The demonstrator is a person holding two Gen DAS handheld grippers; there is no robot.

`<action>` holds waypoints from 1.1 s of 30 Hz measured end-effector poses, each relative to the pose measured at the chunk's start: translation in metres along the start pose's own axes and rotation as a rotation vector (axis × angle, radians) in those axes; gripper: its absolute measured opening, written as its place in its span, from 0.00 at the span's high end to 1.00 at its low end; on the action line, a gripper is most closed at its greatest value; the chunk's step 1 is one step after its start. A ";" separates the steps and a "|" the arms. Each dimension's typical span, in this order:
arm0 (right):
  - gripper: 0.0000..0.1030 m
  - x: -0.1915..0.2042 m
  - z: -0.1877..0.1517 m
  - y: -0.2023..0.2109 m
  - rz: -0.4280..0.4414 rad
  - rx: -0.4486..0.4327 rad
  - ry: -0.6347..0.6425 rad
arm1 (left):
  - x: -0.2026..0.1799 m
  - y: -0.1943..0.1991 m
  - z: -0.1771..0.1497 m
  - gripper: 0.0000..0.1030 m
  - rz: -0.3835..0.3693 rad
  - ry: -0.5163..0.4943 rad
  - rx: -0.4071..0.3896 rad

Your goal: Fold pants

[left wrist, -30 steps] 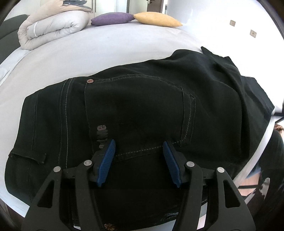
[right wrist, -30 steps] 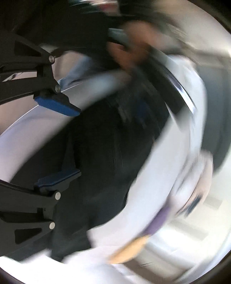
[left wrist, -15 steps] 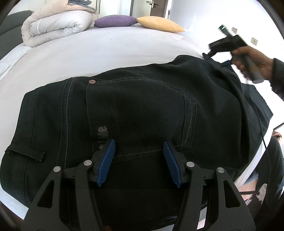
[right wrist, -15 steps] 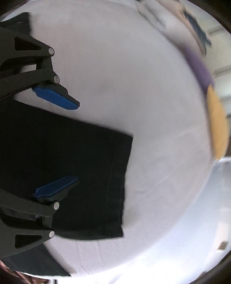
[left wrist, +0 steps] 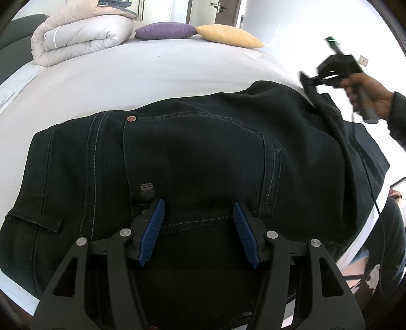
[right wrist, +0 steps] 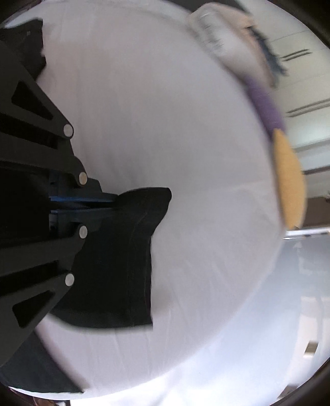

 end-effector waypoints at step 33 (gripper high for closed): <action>0.64 -0.261 -0.142 0.131 0.185 -0.184 -0.917 | -0.009 -0.003 0.001 0.46 0.052 0.042 0.010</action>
Point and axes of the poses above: each gripper's, at about its wrist camera, not at the fingertips, and y roughly against the way its jaws point, x to its left, z to its top, the point moved 9 cm from there along -y, roughly the way its jaws point, and after that the axes turned 11 degrees about -x, right-handed, at the moved point
